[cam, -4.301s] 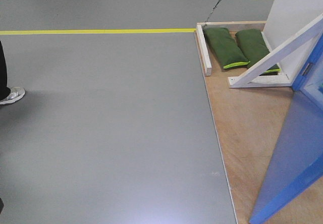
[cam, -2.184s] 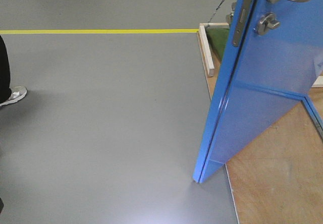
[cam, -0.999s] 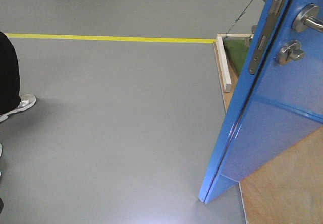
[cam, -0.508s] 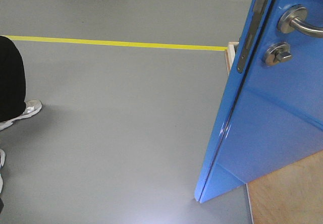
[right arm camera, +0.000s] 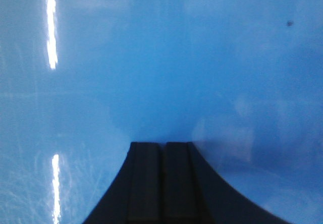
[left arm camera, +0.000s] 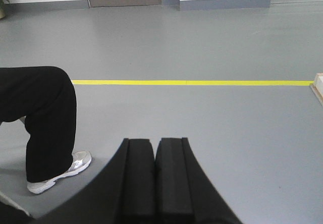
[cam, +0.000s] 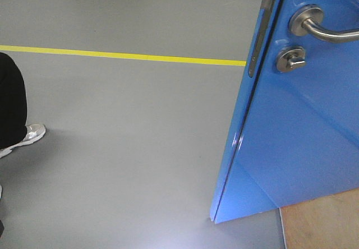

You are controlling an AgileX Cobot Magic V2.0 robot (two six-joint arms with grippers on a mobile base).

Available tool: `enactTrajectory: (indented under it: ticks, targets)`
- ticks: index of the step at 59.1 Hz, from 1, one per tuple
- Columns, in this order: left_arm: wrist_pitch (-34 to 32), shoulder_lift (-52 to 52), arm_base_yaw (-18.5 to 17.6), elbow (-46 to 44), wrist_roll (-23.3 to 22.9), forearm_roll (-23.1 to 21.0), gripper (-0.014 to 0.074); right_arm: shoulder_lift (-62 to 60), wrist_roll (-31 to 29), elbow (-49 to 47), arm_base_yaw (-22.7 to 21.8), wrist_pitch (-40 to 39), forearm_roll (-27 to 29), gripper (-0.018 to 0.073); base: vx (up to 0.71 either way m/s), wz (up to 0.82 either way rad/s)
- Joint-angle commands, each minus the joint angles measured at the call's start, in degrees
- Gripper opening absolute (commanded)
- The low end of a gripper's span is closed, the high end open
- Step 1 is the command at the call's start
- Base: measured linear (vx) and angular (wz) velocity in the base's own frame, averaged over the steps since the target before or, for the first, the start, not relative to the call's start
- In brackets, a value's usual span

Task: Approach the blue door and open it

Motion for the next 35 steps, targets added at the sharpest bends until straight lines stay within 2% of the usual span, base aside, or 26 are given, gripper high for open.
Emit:
enactTrajectory:
  ticks: [1, 35]
  targets:
    - [-4.45, -0.85, 0.05, 0.24, -0.18, 0.0, 0.007, -0.91, -0.65, -1.8, 0.01, -1.44, 2.52, 0.0006, 0.23, 0.0]
    - [-4.45, -0.85, 0.05, 0.24, -0.18, 0.0, 0.007, -0.91, -0.65, -1.8, 0.01, -1.44, 2.52, 0.0006, 0.25, -0.01]
